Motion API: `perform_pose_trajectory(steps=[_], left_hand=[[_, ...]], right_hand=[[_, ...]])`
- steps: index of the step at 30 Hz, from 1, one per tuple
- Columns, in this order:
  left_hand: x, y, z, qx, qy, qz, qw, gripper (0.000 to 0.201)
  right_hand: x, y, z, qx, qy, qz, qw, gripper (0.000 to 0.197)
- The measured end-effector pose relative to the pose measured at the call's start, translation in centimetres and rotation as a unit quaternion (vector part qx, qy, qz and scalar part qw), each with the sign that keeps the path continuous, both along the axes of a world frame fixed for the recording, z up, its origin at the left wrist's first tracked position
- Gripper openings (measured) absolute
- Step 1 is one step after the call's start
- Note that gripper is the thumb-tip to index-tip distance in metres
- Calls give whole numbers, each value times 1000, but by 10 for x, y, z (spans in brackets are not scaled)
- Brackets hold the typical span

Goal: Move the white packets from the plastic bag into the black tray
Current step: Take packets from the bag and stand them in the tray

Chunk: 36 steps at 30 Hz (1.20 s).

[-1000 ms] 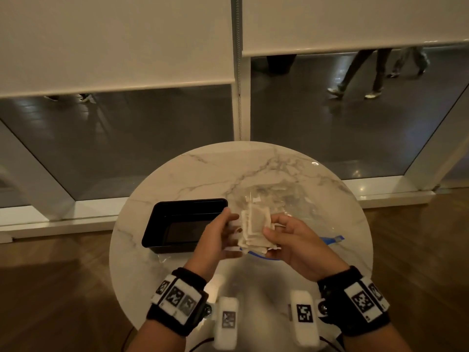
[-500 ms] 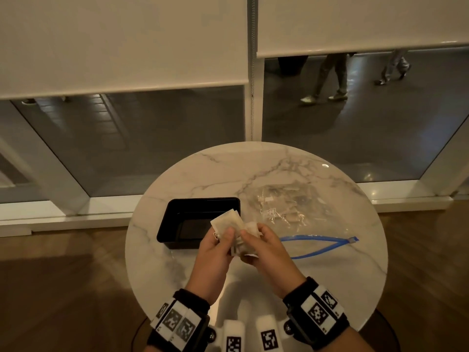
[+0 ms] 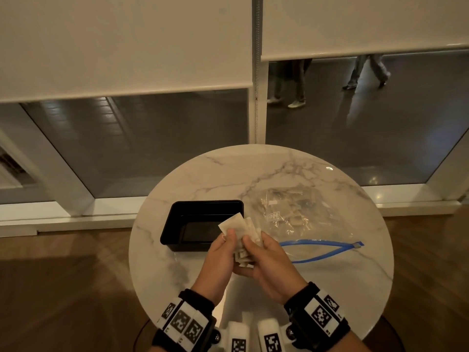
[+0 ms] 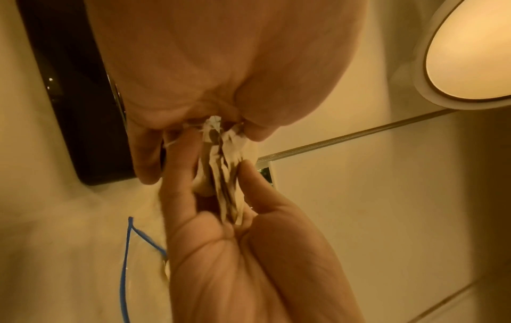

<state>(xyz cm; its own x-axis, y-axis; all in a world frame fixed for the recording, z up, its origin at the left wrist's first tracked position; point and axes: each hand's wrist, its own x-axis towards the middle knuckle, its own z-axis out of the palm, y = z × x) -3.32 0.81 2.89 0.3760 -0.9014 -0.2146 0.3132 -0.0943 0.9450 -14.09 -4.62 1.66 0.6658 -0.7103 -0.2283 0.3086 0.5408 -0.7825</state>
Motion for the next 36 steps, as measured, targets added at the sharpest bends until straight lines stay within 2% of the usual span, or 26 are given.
perform_pose_trajectory(steps=[3,5,7,12,18,22,24,28,33,36], left_hand=[[4,-1,-2,-16,-62,39,997,24],[15,-3,-5,-29,-128,100,986,14],[28,-5,-5,-36,-187,121,974,12],[49,-5,3,-31,-263,80,961,5],[70,-6,10,11,-269,51,962,3],[96,-9,18,39,-322,50,945,5],[120,-15,21,75,-380,62,920,5],[173,-32,25,158,-531,40,832,7],[205,-62,17,217,-626,-60,747,9],[210,-79,13,232,-667,-87,702,12]], right_hand=[[1,-2,0,-10,-3,-4,1000,25],[1,-5,0,-23,17,-6,1000,24],[2,-7,0,-43,39,-6,998,21],[4,-10,-5,-81,72,-18,994,20],[5,-10,-12,-68,62,-19,996,21],[6,-11,-19,-46,55,-35,997,20],[5,-13,-23,-37,64,-45,996,20],[2,-18,-31,-28,82,-60,994,20],[0,-21,-34,-23,80,-63,995,17],[0,-21,-35,-25,83,-59,994,18]])
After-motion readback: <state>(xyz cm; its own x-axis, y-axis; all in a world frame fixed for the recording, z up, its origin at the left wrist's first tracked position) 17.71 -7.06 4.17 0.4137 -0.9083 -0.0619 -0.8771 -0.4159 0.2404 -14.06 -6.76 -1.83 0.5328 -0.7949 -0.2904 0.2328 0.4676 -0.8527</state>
